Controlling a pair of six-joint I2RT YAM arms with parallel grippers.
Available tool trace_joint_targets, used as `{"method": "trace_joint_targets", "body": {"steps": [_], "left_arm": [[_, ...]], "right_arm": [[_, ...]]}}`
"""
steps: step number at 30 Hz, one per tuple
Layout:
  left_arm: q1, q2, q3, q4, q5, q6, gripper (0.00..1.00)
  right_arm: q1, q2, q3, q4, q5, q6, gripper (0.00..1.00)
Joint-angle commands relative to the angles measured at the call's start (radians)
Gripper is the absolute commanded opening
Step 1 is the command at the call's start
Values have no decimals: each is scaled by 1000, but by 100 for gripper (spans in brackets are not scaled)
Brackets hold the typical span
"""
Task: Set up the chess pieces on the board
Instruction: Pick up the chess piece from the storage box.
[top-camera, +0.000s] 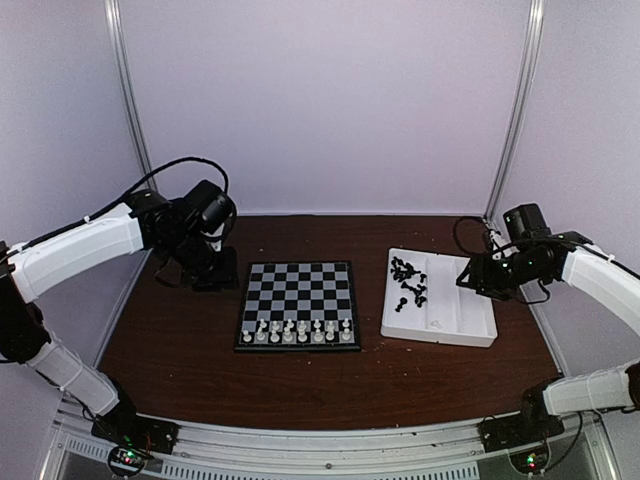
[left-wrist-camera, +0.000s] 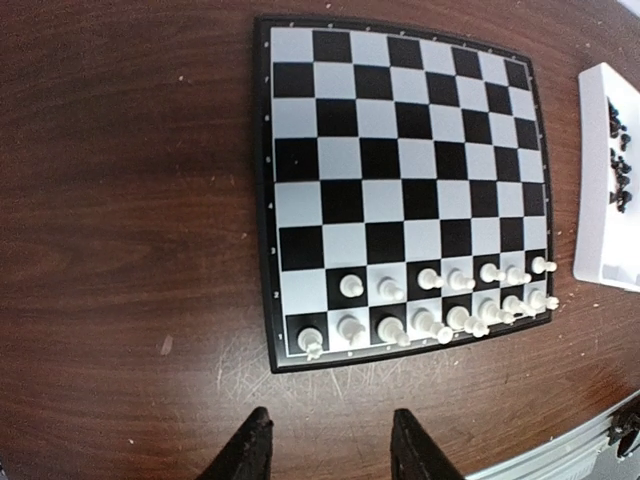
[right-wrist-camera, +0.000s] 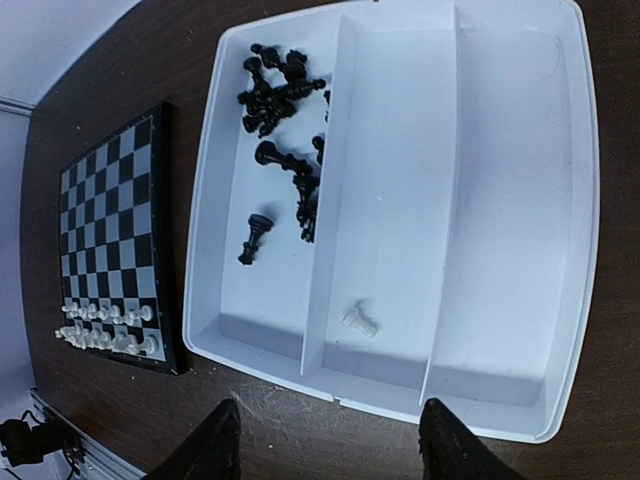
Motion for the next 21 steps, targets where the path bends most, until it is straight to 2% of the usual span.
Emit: {"method": "trace_joint_targets", "body": {"steps": [1,6,10,13,21], "left_arm": [[6,-78,-76,197,-7,69,41],[5,-182,-162,349,4,124,42],[5,-239,-199,398,-2,151,44],[4,-270,-214,417,18,172,45],[5,-407,-298,523,29,225,50]], "right_arm": [[4,54,10,-161,23,-105,60],[40,133,37,-151,23,-97,55],[101,220,85,-149,56,-88,55],[110,276,105,-136,69,-107,47],[114,423,157,-142,118,-173,38]]}}
